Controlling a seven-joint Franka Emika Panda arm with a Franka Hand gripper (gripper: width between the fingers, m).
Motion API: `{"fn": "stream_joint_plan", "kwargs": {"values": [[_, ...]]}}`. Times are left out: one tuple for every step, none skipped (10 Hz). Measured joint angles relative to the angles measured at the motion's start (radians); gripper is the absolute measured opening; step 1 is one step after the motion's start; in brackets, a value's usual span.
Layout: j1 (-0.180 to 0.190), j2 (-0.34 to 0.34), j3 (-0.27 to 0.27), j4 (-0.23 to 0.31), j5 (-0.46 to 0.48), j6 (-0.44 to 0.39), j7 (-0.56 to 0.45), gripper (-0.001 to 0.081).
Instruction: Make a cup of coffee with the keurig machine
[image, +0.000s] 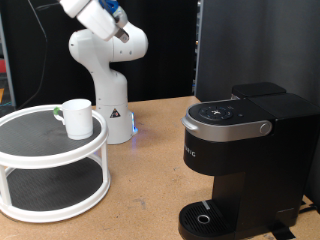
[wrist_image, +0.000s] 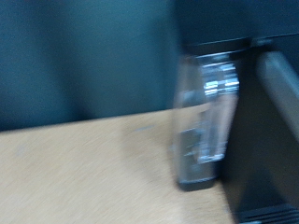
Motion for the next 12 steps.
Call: {"fn": "stream_joint_plan", "kwargs": {"values": [[-0.032, -0.020, 0.001, -0.027, 0.024, 0.029, 0.056, 0.0002], [-0.068, -0.038, -0.003, -0.042, 0.024, 0.022, 0.096, 0.0002], [-0.097, -0.049, -0.016, -0.041, -0.014, -0.038, 0.102, 0.0002], [-0.111, -0.054, -0.032, -0.033, -0.037, -0.085, 0.103, 0.0002], [-0.111, -0.053, -0.030, -0.036, -0.034, -0.075, 0.102, 0.0002], [-0.114, -0.053, -0.029, -0.042, -0.023, -0.048, 0.118, 0.0002], [-0.124, -0.054, -0.032, -0.051, -0.015, -0.022, 0.128, 0.0002], [-0.137, -0.057, -0.041, -0.058, -0.014, -0.002, 0.120, 0.0002], [-0.147, -0.064, -0.061, -0.065, -0.015, 0.010, 0.073, 0.0002], [-0.151, -0.076, -0.094, -0.068, -0.017, 0.012, 0.003, 0.0002], [-0.152, -0.088, -0.133, -0.068, -0.025, 0.006, -0.064, 0.0002], [-0.152, -0.098, -0.169, -0.064, -0.038, -0.014, -0.112, 0.0002]]}}
